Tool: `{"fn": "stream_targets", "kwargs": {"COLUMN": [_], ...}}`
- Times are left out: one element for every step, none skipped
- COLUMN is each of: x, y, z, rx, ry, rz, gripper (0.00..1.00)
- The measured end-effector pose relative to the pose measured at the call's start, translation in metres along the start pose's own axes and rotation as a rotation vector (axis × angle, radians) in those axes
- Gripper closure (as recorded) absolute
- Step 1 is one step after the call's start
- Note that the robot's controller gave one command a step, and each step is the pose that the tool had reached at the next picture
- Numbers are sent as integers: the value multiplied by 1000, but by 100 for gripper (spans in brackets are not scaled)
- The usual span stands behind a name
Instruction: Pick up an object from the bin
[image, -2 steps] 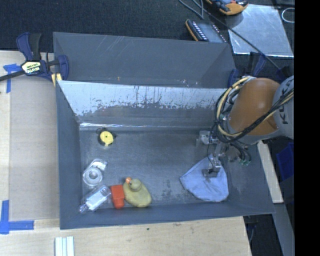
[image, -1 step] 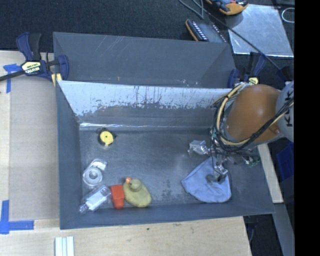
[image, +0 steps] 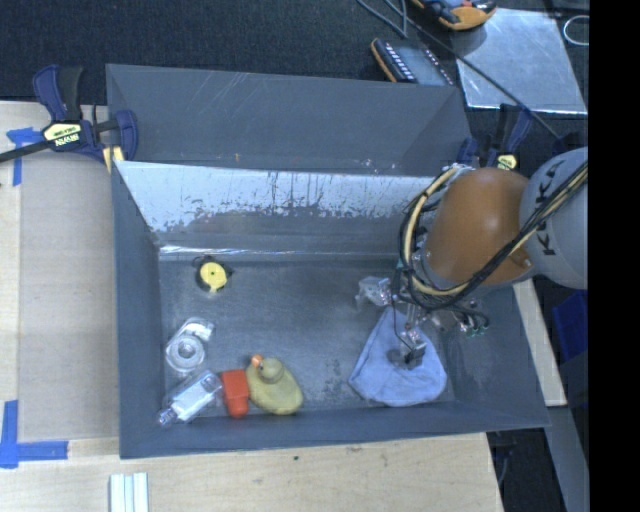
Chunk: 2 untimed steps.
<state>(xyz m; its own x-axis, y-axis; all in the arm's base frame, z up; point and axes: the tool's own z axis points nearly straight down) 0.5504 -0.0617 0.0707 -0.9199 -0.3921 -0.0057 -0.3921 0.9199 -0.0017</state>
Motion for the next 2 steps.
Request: {"fn": "stream_targets", "kwargs": {"x": [15,15], "y": [-37,-37], "z": [-1,-1], "rx": [5,4], "ry": [-6,-6], "rz": [-138,-138], "gripper": [100,100]}}
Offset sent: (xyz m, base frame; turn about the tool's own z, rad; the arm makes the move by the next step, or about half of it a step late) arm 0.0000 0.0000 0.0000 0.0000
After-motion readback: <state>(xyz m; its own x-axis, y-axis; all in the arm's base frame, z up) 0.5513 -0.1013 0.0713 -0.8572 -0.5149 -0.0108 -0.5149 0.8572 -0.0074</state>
